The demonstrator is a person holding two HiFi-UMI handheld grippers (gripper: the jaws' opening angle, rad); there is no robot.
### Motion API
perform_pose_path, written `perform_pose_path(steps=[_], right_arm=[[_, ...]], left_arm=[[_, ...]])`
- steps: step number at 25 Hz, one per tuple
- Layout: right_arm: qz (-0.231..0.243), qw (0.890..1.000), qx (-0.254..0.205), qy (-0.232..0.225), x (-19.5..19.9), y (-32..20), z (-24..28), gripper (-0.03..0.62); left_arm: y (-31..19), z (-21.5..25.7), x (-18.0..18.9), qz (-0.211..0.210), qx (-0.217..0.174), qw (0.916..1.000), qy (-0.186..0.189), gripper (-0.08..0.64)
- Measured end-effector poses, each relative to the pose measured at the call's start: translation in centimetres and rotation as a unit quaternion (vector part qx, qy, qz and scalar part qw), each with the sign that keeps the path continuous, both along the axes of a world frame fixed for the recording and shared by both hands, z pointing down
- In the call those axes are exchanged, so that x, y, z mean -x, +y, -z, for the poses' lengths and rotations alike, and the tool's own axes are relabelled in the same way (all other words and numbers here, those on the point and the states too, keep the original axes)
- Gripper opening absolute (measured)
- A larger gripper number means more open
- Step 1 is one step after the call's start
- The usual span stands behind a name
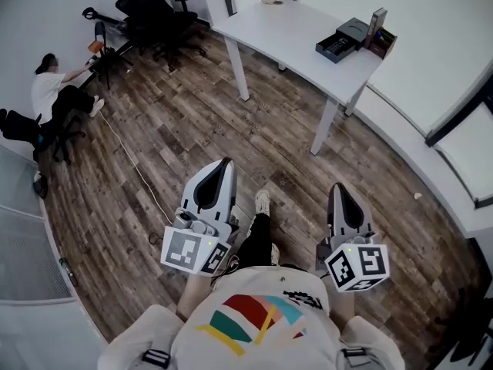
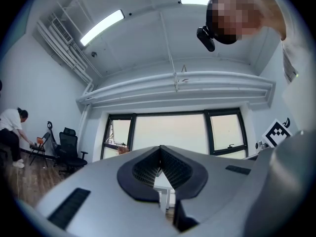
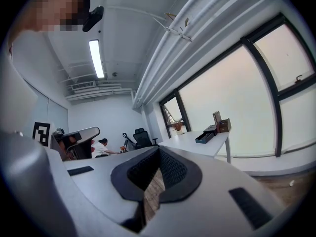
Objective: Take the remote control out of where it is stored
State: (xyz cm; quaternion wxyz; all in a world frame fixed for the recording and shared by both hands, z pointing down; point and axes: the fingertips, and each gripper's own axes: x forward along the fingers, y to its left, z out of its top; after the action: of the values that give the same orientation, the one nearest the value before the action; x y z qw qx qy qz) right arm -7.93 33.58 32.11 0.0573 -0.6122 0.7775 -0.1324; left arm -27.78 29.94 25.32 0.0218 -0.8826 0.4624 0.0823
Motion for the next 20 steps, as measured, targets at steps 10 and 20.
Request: perform_pose_path(steps=[10, 20], right_arm=[[-0.033, 0.997, 0.006, 0.067, -1.5, -7.3, -1.0, -0.006], [0.0, 0.995, 0.0, 0.102, -2.1, -20.7, 1.1, -0.006]], left_arm=[[-8.9, -1.7, -2.5, -0.015, 0.022, 0.9996, 0.013, 0.007], [-22.4, -2.4, -3.2, -0.006, 0.041, 0.9981, 0.046, 0.008]])
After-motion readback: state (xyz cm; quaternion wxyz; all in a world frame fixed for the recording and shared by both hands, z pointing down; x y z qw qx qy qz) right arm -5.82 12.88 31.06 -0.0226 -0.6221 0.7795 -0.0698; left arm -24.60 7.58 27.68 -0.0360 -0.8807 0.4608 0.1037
